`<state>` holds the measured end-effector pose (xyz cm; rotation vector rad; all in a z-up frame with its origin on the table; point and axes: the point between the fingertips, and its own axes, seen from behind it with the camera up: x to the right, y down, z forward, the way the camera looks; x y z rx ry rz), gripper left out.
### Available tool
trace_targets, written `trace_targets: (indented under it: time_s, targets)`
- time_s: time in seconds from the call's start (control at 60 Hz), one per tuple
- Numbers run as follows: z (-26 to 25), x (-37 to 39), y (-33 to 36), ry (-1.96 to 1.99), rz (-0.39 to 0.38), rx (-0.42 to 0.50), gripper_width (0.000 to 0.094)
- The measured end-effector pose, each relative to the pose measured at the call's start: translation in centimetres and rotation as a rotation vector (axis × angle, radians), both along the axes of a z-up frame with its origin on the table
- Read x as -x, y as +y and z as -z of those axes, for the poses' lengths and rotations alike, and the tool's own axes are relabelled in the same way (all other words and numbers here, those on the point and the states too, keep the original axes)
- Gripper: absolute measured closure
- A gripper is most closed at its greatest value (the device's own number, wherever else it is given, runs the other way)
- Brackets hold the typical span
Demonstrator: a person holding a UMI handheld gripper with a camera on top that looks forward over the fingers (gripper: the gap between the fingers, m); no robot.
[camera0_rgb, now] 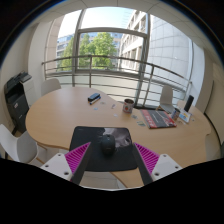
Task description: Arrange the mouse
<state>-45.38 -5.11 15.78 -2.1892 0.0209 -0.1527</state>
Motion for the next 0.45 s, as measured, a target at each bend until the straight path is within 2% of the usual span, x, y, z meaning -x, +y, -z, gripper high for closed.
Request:
trace_targets:
  time_s: [0.233, 0.45]
  targets:
    - [-1.9, 0.5, -6.6, 0.027, -0.014, -0.018, 0.0095]
    - [-2.3, 0.9, -9.8, 0.019, -0.045, -0.012, 0.0096]
